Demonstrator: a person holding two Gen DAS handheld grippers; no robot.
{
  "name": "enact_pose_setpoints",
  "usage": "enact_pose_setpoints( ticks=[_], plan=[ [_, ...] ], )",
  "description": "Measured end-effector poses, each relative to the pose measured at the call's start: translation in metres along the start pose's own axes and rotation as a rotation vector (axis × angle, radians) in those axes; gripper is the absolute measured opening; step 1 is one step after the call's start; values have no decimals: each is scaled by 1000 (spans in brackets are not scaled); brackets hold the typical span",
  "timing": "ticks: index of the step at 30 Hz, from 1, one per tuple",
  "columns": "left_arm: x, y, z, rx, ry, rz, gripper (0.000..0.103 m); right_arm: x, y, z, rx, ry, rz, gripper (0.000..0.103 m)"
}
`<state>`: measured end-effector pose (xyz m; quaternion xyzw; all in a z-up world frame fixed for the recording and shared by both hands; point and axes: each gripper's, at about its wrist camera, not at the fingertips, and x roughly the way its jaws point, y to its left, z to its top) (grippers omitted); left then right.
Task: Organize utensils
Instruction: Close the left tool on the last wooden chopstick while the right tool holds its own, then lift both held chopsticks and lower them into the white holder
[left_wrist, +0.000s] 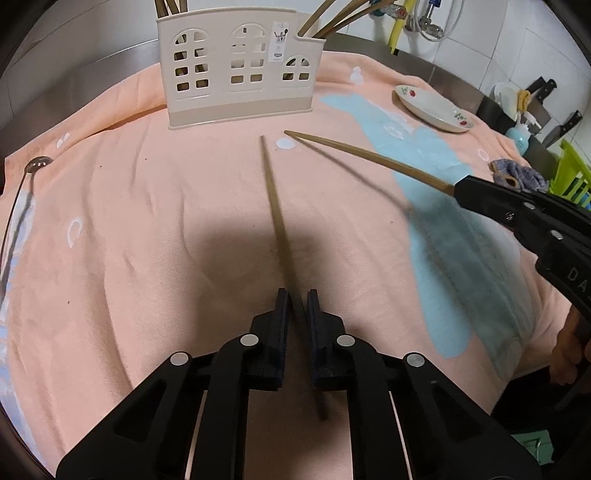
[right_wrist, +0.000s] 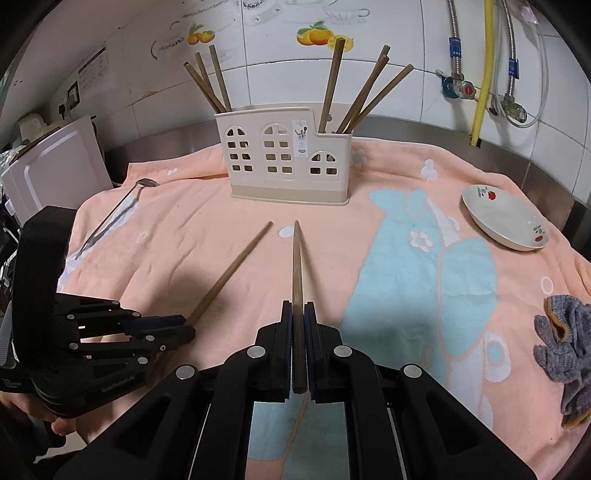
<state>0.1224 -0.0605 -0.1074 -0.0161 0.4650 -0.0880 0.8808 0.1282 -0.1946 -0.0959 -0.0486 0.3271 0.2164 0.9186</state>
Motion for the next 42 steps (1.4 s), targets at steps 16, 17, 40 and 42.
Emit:
enact_pose_setpoints(
  ticks=[16, 17, 40, 42],
  plan=[
    [-66, 18, 46, 24, -174, 13, 5, -38, 4, 56, -88, -109, 10, 7],
    [-71, 20, 52, 24, -189, 9, 5, -41, 4, 63, -95, -116, 15, 7],
    [-112, 39, 154, 90, -295, -13, 5, -90, -3, 239, -157, -261, 113, 7],
    [-118, 42, 161, 89, -310, -14, 5, -89, -5, 252, -155, -277, 94, 7]
  ],
)
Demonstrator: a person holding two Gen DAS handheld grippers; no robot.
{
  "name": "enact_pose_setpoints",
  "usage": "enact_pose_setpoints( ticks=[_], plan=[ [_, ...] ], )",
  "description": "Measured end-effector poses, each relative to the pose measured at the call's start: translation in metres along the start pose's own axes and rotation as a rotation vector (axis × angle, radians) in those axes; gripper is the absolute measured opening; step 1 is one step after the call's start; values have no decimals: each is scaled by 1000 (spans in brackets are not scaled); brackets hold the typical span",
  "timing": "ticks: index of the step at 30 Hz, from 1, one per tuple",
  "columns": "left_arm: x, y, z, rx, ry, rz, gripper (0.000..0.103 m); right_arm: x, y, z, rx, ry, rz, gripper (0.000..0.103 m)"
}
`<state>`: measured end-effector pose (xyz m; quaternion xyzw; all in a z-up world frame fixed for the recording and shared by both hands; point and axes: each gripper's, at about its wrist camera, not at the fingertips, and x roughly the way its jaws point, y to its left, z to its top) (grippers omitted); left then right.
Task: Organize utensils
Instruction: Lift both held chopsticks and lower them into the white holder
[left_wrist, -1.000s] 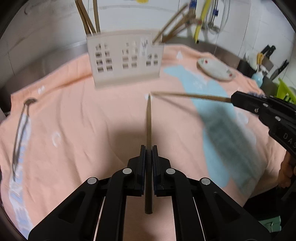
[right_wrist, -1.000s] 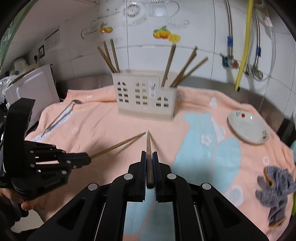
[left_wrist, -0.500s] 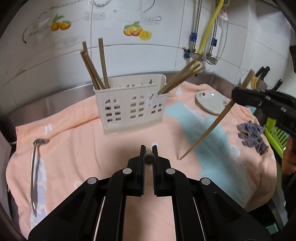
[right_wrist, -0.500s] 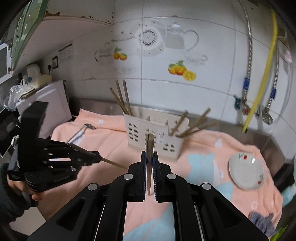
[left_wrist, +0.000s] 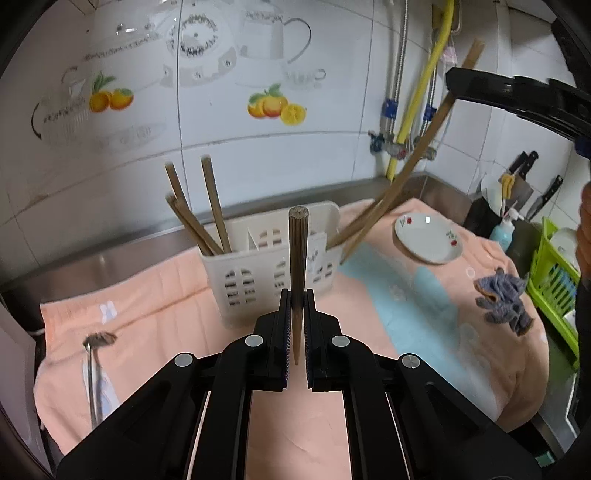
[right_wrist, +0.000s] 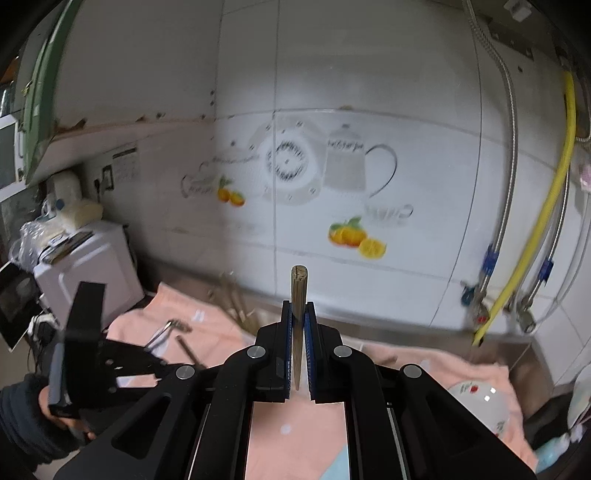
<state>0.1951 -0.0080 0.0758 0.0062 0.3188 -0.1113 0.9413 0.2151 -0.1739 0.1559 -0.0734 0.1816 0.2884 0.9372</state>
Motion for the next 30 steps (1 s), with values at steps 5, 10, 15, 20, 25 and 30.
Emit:
enact_pose_setpoints(
  ticks=[5, 10, 15, 20, 25, 30],
  plan=[
    [-13, 6, 24, 9, -46, 4, 5, 13, -9, 14, -3, -11, -48, 6],
    [-29, 6, 56, 33, -112, 21, 5, 38, -17, 13, -14, 12, -96, 6],
    [-35, 11, 88, 42, -168, 47, 5, 65, -29, 2, 7, 61, -100, 6],
    [-24, 19, 105, 26, -183, 78, 5, 84, -37, -12, 28, 107, -91, 6],
    [2, 30, 107, -8, -147, 85, 5, 96, -40, -24, 37, 141, -74, 7],
    [23, 38, 101, -33, -106, 93, 5, 104, -40, -33, 39, 164, -63, 7]
  ],
)
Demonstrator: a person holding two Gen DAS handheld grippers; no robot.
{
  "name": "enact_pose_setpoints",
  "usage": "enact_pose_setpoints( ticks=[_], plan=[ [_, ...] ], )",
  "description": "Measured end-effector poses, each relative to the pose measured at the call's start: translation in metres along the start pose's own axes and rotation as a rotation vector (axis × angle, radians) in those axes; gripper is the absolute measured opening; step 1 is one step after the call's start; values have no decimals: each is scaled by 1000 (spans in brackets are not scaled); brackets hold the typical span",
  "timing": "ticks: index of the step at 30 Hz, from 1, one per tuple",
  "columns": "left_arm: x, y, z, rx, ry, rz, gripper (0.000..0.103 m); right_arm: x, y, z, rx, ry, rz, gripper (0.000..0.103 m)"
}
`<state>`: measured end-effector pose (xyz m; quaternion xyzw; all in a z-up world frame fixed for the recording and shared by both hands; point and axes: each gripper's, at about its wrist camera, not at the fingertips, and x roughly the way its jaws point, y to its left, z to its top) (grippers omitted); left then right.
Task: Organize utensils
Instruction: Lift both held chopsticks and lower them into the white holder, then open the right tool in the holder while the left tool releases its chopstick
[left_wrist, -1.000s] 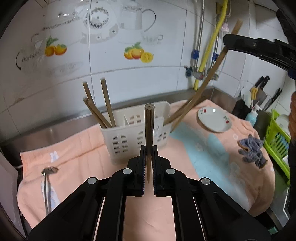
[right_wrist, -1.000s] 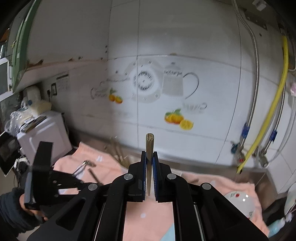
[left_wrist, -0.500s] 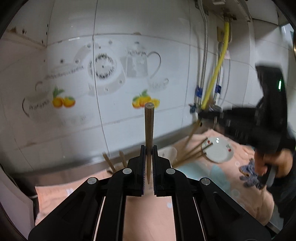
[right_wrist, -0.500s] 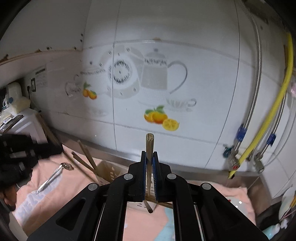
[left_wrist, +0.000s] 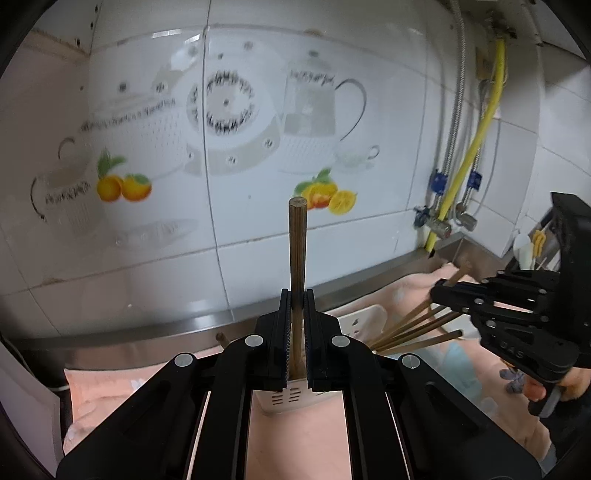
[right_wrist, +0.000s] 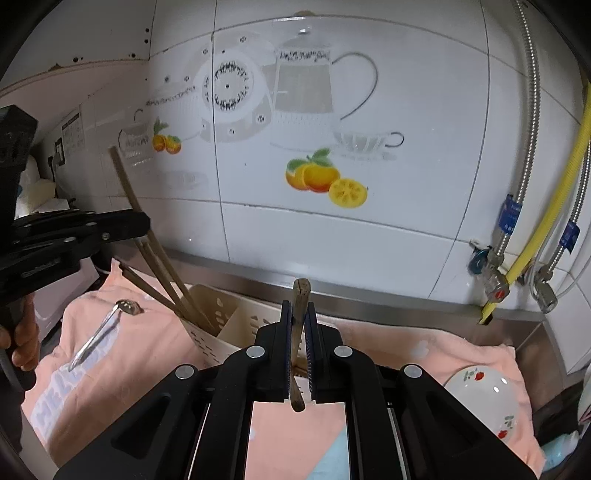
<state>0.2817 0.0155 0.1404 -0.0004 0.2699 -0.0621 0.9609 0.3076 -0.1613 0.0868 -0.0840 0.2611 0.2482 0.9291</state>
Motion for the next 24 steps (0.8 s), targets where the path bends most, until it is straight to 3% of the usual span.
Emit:
enact_pose_setpoints(
  ticks=[13, 22, 24],
  plan=[
    [25, 10, -16, -23, 71, 5, 6, 6, 0, -6, 0, 18, 8, 10],
    [17, 8, -18, -22, 59, 1, 10, 3, 0, -6, -4, 15, 0, 27],
    [14, 8, -19, -28, 53, 2, 21, 1, 0, -6, -7, 13, 0, 35]
  ],
)
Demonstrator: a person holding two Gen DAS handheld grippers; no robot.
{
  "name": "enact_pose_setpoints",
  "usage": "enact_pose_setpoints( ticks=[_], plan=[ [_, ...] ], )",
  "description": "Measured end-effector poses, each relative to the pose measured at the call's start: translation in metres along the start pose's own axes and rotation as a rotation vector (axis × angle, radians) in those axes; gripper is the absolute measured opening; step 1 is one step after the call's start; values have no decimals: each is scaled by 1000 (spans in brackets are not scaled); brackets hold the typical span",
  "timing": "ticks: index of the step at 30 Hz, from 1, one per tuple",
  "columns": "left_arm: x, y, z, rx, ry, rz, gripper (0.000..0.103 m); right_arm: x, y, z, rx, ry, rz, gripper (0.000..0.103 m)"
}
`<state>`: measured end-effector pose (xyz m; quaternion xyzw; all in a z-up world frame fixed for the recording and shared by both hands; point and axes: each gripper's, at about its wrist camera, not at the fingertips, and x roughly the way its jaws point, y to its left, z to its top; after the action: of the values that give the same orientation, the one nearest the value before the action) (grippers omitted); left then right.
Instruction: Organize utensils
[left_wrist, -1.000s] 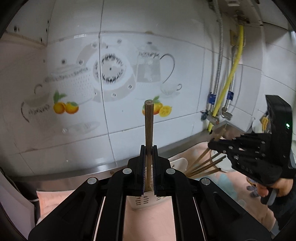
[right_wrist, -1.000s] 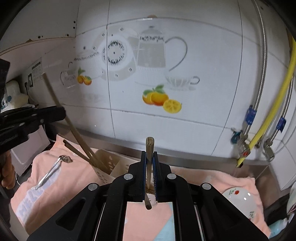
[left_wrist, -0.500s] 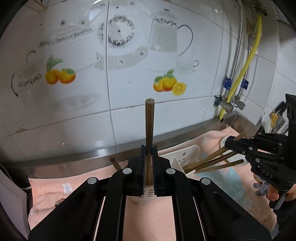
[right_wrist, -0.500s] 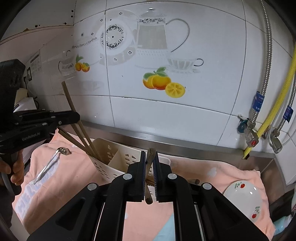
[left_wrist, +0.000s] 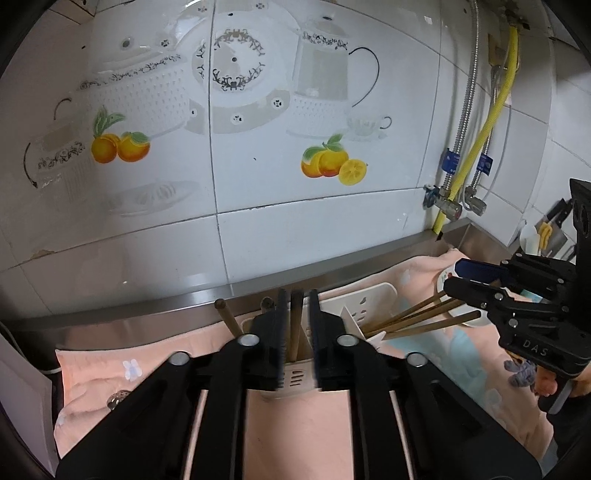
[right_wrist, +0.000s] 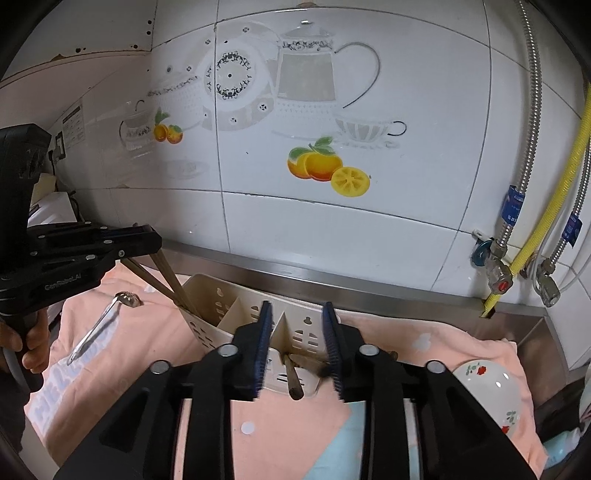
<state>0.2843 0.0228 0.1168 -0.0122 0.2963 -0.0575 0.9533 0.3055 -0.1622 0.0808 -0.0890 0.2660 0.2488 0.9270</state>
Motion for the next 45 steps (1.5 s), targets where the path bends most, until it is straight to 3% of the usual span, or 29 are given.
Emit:
enact_pose_setpoints(
  ticks=[1, 8, 10, 14, 25, 31, 45],
  plan=[
    [-2, 0, 0, -2, -3, 0, 29, -1, 0, 0, -2, -2, -4, 35],
    [-17, -3, -6, 0, -24, 0, 37, -12, -1, -3, 0, -15, -18, 45],
    [-22, -3, -8, -4, -31, 5, 48, -17, -2, -3, 5, -22, -21, 50],
    [-33, -4, -13, -6, -42, 12, 55, -28, -1, -7, 4, -35, -33, 58],
    [-62, -9, -41, 11, -71, 57, 90, -63, 11, -26, -8, -87, -53, 82],
    [-77, -10, -58, 13, -85, 89, 97, -79, 20, -41, -18, -107, -54, 88],
    [-105, -2, -89, -30, -95, 118, 98, -106, 43, -74, -29, -131, -64, 93]
  ],
)
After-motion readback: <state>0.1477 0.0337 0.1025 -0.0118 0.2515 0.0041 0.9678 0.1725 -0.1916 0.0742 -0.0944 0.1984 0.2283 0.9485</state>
